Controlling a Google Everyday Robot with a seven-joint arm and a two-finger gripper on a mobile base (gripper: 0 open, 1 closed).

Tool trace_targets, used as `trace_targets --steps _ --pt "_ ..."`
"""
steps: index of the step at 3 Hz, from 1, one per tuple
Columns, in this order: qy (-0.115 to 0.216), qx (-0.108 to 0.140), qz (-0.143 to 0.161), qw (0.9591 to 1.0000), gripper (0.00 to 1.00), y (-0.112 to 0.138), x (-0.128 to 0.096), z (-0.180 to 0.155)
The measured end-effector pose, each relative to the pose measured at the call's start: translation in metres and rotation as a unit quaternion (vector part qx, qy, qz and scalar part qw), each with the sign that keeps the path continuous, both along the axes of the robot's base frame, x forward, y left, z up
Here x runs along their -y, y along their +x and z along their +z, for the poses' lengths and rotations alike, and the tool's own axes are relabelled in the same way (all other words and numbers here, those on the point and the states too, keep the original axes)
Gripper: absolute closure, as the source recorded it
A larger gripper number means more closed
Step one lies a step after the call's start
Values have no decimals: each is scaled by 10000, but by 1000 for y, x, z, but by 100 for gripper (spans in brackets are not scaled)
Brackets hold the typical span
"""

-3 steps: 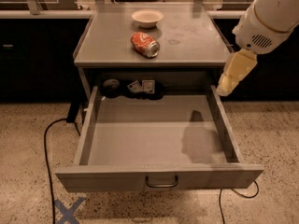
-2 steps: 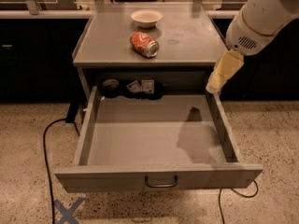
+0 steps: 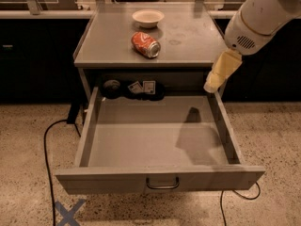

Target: Place coke can into top drawer

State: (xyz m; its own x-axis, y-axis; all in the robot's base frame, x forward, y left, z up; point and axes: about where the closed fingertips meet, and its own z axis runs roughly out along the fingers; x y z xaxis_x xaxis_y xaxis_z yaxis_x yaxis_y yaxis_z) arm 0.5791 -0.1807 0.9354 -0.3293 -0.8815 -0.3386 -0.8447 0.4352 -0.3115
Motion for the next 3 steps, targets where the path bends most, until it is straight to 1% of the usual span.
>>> trace_targets --steps 1,2,3 --pt "60 298 157 9994 0 25 -35 1" --pt "167 689 223 9972 0 55 -75 9" --pt "428 913 204 9947 0 80 -104 18"
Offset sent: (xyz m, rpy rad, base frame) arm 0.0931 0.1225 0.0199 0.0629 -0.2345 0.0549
